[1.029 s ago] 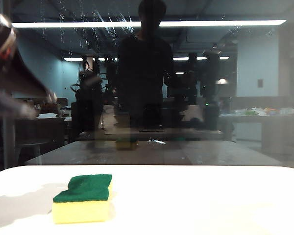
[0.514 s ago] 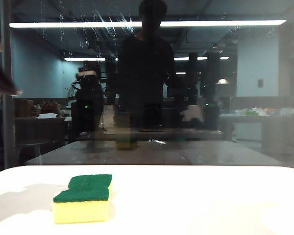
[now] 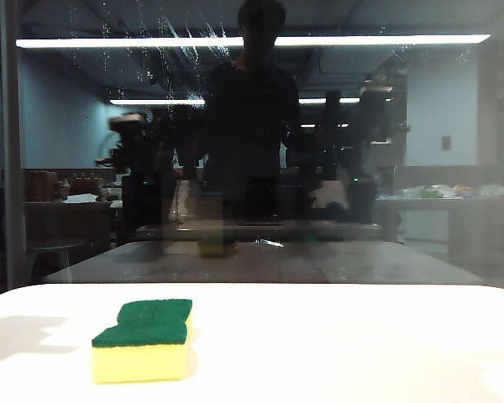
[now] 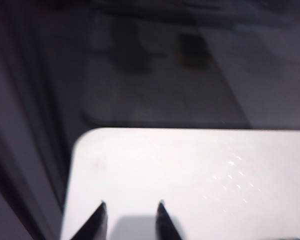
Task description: Reach upward to find where there is water on the glass, pick up the sponge from the table, dry the water, and finally place the sponge back on the table.
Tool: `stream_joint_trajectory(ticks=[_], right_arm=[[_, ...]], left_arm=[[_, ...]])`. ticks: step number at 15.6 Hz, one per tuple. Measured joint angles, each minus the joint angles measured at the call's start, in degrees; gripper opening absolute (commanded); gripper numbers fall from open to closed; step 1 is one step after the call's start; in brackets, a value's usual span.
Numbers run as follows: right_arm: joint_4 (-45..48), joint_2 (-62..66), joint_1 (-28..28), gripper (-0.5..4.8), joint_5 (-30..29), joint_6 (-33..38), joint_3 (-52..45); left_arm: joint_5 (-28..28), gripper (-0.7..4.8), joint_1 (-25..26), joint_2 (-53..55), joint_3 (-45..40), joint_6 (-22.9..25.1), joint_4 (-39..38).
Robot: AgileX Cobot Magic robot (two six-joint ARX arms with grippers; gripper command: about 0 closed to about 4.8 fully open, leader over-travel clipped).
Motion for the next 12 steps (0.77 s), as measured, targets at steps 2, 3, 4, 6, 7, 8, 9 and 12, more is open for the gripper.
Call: stream_joint_trajectory(ticks=[2,3,4,6,7,8,9,12], right_arm=[[-0.4,-1.7,-0.1,-0.02,0.1,-0.4,0.0],[-0.4,-3.7,-0.1,-0.02,0.3,-0.6,0.0],[-0.4,-5.4,-0.1,-0.02,0.8,-0.7,0.0],[-0.4,-8.8,-0.1,-0.02,2.6,-0.7,-0.2],[-0.5,-10.5,-0.1,-0.02,3.6,-0.7,-0.5],[-0.4,-12.2,-0.1,-0.02,4.0,-0.7,-1.0],[-0.4,-14.8,-0.1,-0.02,4.0,-0.7,-2.3],[-0.7,-21.4,-0.1,-0.01,4.0,-0.7,-8.0]], left_arm=[[1.7,0.19,2.1,-2.1,0.0,0.0,-0.6],[2.3,0.16,2.0,-3.8,0.0,0.0,-0.9],[2.5,0.15,1.7,-4.7,0.0,0.0,-1.1],[2.6,-0.06,1.7,-7.0,0.0,0.0,-2.4],[2.6,-0.06,1.7,-8.2,0.0,0.0,-2.6],[2.6,-0.06,1.7,-9.1,0.0,0.0,-2.5],[2.6,-0.06,1.7,-9.9,0.0,0.0,-2.5],[0.6,-0.06,1.7,-12.9,-0.1,0.0,-2.6]])
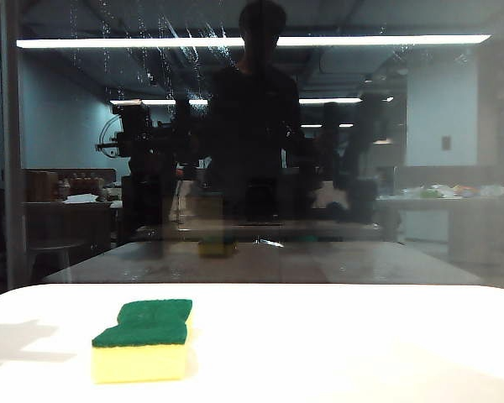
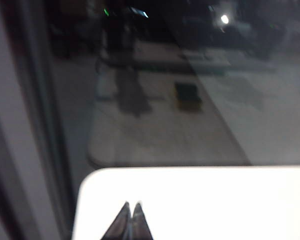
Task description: Reach upward to find where there is water on the glass, pick up the sponge from the table, dry the water, and finally place the sponge back on the table.
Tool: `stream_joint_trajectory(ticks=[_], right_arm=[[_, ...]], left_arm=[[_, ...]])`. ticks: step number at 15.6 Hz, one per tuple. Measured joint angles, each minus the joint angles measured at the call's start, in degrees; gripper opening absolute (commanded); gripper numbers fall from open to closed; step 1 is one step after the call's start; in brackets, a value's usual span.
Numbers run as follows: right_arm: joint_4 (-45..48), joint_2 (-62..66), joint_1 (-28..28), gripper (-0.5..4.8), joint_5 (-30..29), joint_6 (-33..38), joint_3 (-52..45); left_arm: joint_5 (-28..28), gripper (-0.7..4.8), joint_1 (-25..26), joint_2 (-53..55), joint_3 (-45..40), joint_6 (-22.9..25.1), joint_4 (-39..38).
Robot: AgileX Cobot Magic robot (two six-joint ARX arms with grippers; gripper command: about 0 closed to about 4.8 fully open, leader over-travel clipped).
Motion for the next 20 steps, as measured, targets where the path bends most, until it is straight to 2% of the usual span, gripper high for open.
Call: stream_joint_trajectory(ticks=[2,6,10,16,20], right_arm=[[0.9,-0.2,0.0,-0.02,0.0,0.0,-3.3],[6.4,-0.3,0.3,-0.01,0.0,-0.1,-7.3],[7.2,-0.3,0.3,-0.01,0.0,-1.9,-7.3],[7.2,-0.3,0.3,-0.01,0.0,-2.7,-7.4],[9.9,-0.4,0.3,-0.01,0.0,-3.5,-11.6]], left_arm=[[-2.7,-0.06,0.0,-2.2,-0.5,0.2,0.0],[-4.0,-0.06,-0.1,-8.8,-4.4,2.6,2.3],[-4.0,-0.06,-0.3,-15.6,-7.2,2.5,3.9],[-4.0,-0.06,-0.4,-20.0,-11.0,0.4,5.0],[-4.2,-0.06,-0.4,-22.4,-14.1,0.0,5.9]])
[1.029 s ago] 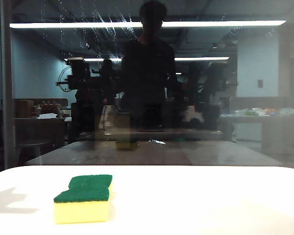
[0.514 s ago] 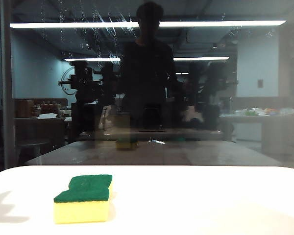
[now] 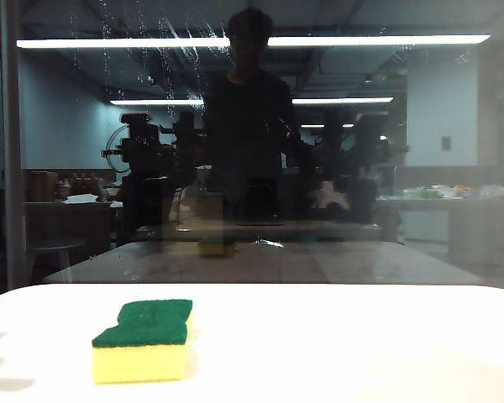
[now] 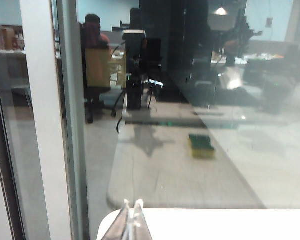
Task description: Reach upward to find where there is water on the glass, pick up the sponge from the table, dry the water, and finally place the sponge back on the table.
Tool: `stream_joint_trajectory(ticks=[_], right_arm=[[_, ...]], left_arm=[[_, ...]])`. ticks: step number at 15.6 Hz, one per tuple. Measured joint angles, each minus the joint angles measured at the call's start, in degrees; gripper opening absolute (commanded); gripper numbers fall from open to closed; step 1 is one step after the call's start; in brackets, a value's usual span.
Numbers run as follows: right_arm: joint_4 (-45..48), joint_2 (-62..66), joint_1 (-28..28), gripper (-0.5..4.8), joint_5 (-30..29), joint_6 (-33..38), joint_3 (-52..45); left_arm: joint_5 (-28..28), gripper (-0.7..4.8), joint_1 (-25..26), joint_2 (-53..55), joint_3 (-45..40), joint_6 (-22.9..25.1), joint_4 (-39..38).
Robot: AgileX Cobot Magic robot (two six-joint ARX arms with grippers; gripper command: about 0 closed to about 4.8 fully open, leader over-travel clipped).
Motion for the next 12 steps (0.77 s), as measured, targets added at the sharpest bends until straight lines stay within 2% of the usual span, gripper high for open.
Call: stream_joint_trajectory(ticks=[4,8,12], right_arm=[[3.4,0.0,0.0,-0.01,0.5,-0.5,-3.0],[5.0,0.0,0.0,-0.01,0.5,-0.8,-5.7],[6.6,0.0,0.0,-0.01,1.0,-0.8,-7.2]], left_arm=[[0.0,-0.06,0.0,-0.2,-4.0,0.4,3.6],[-0.2,-0.06,0.0,-0.1,-4.8,2.2,3.1],[-0.2,-0.06,0.0,-0.1,-4.8,1.2,2.6]])
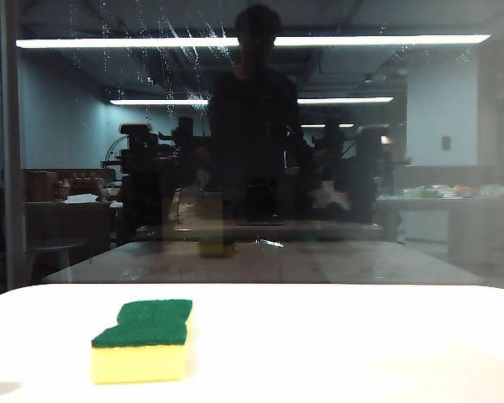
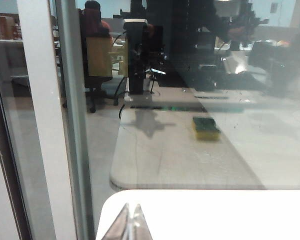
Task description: Reach upward to find where there is water on the glass, pick up the sponge from the table, dry the water, and finally place the sponge back on the table.
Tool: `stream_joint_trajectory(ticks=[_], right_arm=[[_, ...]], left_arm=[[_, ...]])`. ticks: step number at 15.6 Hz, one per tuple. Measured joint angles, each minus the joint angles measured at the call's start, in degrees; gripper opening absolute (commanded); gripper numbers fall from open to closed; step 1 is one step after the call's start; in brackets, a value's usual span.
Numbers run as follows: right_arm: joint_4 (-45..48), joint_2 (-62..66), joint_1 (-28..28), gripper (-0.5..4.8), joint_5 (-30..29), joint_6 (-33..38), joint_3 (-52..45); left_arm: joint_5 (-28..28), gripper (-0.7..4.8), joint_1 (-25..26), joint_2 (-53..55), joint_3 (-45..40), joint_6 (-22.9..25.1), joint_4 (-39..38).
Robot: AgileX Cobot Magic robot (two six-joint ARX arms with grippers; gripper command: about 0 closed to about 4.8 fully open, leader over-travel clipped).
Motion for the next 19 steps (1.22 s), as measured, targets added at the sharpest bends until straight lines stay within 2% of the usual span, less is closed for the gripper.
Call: stream_joint_trajectory(ticks=[19], right_arm=[[-3.0,0.0,0.0,-0.01,1.4,-0.3,-1.4]], left_arm=[[0.0,-0.06,0.0,0.0,0.0,-0.1,0.0]])
